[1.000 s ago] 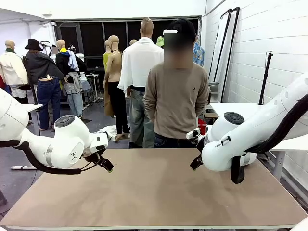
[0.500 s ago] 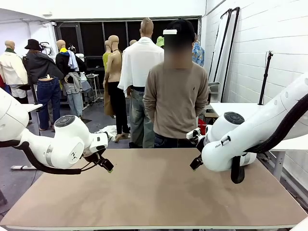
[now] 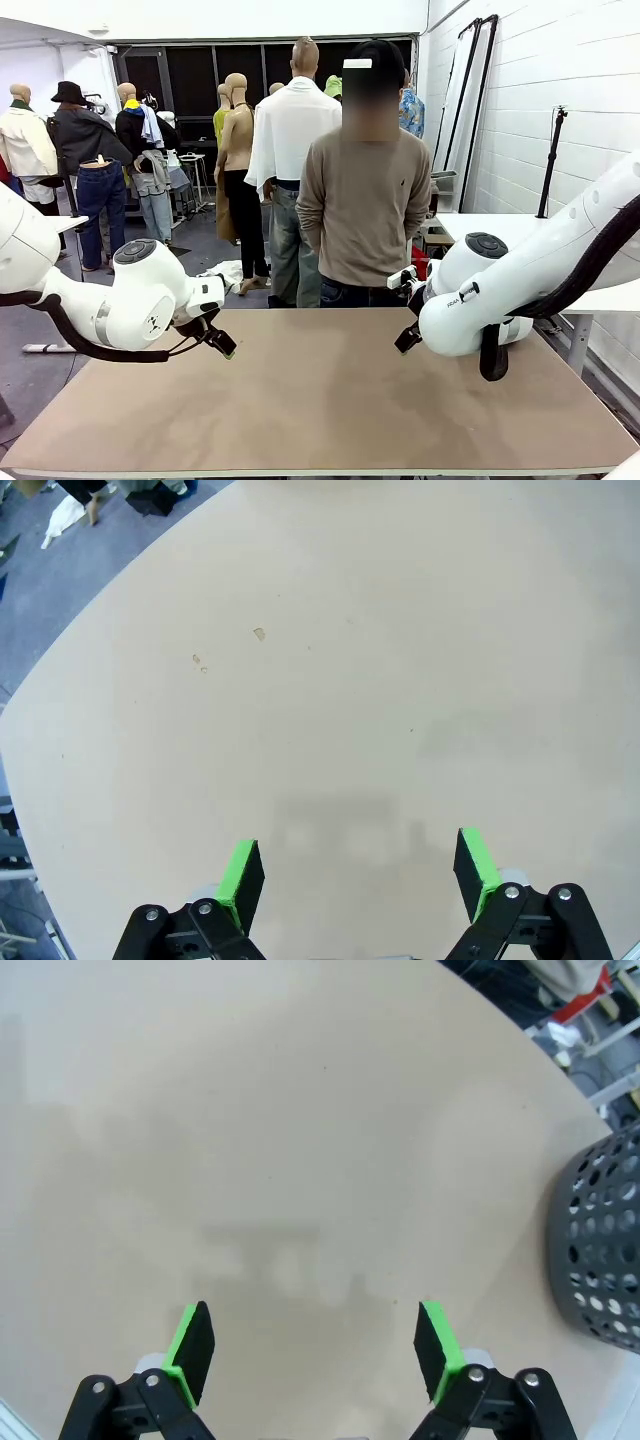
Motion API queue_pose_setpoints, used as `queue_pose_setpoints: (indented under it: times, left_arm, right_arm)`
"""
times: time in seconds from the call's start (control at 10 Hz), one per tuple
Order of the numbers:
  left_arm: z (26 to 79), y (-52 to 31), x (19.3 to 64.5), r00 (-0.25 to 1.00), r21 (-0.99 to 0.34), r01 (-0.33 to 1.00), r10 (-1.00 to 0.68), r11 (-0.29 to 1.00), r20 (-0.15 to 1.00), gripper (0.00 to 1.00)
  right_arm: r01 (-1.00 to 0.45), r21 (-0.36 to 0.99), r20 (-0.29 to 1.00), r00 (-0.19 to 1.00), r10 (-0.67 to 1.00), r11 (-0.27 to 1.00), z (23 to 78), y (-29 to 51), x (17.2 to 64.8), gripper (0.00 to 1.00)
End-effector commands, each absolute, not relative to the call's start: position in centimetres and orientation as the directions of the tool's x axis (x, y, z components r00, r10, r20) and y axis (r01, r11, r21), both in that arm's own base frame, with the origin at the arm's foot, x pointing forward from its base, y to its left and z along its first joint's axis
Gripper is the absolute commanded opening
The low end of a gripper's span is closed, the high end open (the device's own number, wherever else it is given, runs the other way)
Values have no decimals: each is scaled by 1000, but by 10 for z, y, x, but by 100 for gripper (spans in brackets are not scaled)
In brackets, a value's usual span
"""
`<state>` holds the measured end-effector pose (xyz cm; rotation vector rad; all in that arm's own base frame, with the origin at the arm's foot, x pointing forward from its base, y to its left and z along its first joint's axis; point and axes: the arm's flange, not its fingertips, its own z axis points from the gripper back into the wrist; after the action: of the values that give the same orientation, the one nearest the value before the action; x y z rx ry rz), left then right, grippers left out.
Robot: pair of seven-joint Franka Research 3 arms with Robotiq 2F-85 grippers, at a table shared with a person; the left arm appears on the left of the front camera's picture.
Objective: Fold the training pants.
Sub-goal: Grab both ends of the Training pants handed by a person.
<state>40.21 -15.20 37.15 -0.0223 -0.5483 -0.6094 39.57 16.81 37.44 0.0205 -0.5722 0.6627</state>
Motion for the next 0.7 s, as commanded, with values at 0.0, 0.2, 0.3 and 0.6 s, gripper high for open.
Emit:
queue_pose_setpoints:
  times: [0.0, 0.2, 0.3, 0.6]
  left_arm:
    - [388, -154, 402, 687, 139, 549, -540, 824, 486, 100]
    - [419, -159, 397, 695, 129, 559, -548, 819, 466, 100]
    - [436, -162, 395, 698, 116, 563, -546, 818, 463, 100]
    - [484, -170, 383, 701, 114, 571, -555, 813, 448, 100]
  right_arm:
    - [-605, -130, 505, 641, 578, 785, 393, 165, 401, 100]
    - [-630, -88, 504, 640, 580, 772, 423, 160, 401, 100]
    - [-644, -84, 497, 634, 592, 760, 437, 156, 400, 100]
    - [-671, -96, 517, 598, 613, 735, 485, 150, 391, 100]
